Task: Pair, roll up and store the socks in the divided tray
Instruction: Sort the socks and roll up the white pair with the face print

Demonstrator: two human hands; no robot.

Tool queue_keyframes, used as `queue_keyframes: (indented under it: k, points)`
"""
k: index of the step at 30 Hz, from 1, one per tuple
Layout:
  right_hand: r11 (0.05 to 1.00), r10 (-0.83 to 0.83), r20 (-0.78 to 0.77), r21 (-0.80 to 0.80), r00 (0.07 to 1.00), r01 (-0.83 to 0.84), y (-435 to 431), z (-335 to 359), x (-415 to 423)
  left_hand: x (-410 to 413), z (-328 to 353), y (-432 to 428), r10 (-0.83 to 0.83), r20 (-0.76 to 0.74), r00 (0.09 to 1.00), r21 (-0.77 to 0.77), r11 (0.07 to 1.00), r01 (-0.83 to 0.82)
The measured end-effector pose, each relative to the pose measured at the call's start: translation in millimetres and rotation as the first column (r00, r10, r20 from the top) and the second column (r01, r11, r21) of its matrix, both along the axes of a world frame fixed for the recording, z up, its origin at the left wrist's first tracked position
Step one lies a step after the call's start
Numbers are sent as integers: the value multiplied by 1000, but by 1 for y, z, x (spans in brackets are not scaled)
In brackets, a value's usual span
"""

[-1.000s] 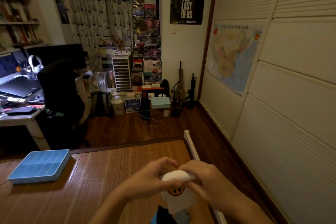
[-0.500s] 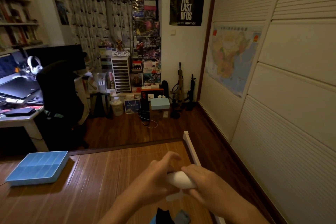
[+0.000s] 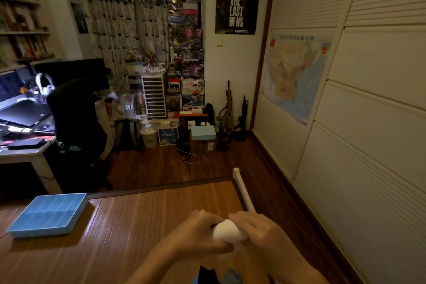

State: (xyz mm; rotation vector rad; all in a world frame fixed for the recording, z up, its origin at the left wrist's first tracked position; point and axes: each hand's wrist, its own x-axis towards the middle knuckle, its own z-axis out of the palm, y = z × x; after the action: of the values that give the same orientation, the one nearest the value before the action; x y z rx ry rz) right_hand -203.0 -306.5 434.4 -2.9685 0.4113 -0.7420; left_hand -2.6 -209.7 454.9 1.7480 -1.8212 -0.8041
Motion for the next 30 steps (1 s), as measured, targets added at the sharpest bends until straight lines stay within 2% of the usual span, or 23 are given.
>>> queue_keyframes:
  k: [3, 4, 6, 7, 9, 12, 14, 17, 20, 22, 24, 26, 28, 30]
  points:
    - [985, -95, -131, 133, 987, 112, -1, -6, 6, -17, 2, -2, 59, 173, 983, -77, 996, -46]
    - [976, -104, -159, 174, 982, 132, -2, -10, 7, -22, 3, -4, 60, 242, 969, -62, 997, -46]
    - [977, -116, -159, 161, 980, 141, -3, -6, 8, -30, 6, -7, 70, 340, 938, -8, 997, -71]
    - [984, -112, -149, 118, 982, 130, -3, -3, 8, -32, 7, -7, 86, 342, 936, 4, 996, -93]
    - [995, -81, -115, 47, 990, 87, -1, 0, 7, -32, 9, -6, 104, 247, 963, 27, 993, -115]
    - [998, -68, -81, -24, 994, 66, 4, -1, 9, -22, 9, -3, 51, 144, 988, 102, 993, -66]
    - [997, -71, -111, 2, 991, 71, 5, -1, 10, -20, 4, -7, 70, 169, 983, 97, 991, -88]
    - [967, -147, -199, 176, 969, 183, 5, 1, 17, -27, -7, -13, 117, 320, 940, 102, 982, -157]
    - [921, -192, -300, 274, 934, 277, 3, -1, 24, -36, -17, -14, 123, 420, 899, -16, 992, -128]
    - [938, -228, -286, 193, 931, 289, 1, -2, 24, -36, -17, -12, 148, 372, 916, -29, 989, -148]
    - [971, -206, -249, 65, 946, 229, 5, -1, 22, -31, -16, -12, 156, 257, 954, 75, 981, -180]
    - [990, -143, -171, -26, 975, 141, 7, -4, 19, -24, -12, -11, 112, 144, 983, 176, 975, -136]
    - [991, -134, -152, -37, 979, 130, 12, -2, 21, -22, -8, -12, 89, 149, 985, 200, 973, -119]
    - [986, -158, -172, 26, 972, 165, 17, 2, 24, -26, -9, -16, 105, 256, 961, 207, 965, -161]
